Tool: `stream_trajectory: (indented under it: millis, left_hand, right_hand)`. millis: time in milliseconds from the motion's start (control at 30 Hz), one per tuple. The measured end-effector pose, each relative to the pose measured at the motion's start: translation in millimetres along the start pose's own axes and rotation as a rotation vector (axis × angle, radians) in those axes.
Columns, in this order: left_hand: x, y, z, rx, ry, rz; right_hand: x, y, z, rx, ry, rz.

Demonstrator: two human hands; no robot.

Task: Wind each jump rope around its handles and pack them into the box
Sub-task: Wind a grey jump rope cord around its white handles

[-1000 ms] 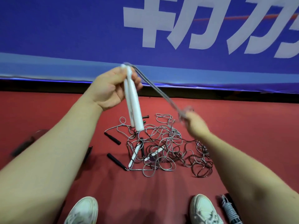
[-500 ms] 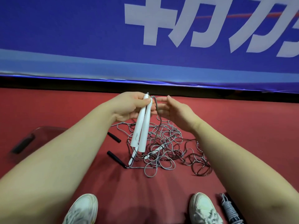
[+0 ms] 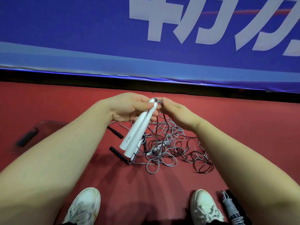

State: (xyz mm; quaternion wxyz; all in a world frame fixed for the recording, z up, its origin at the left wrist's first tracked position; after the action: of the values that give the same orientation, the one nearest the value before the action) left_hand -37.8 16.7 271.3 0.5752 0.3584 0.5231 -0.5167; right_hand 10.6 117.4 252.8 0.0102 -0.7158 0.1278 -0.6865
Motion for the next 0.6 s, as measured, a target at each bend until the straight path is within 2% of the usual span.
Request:
stream_trajectory:
  millis: [167,400,467,533,600]
  left_hand:
    - [4,-15,3,-0.086,-0.023,0.027]
    - [6,-17,1,-0.14,0.049,-0.033]
    - [0,-16,0,-0.204,0.088,-0.156]
    - [-9,-14,1,-0.294,0.126,-0.393]
    - [-17,-15,-1,-0.426,0.162,-0.534]
  right_hand:
    - [4,4,4,0.028,0.069,-0.179]
    - [45,-3,0,-0.167,-0.053,0.048]
    - [53,-7,0,-0.23,-0.076,0.146]
    - [59,-10,0,-0.284,-0.087,0.235]
    - [68,-10,2,-0.327,-0.097,0.376]
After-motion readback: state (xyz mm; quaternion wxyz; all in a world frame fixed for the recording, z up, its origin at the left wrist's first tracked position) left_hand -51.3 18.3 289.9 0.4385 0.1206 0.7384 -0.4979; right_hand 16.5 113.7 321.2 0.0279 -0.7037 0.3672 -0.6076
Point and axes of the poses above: each hand's wrist, its own z-axis away from the middle knuckle, its own y-axis out of the palm, x = y × z, the point moved 8 cm from there along -z, towards the middle knuckle, and after that the axes turned 11 degrees about -z, right-handed, at the moved point
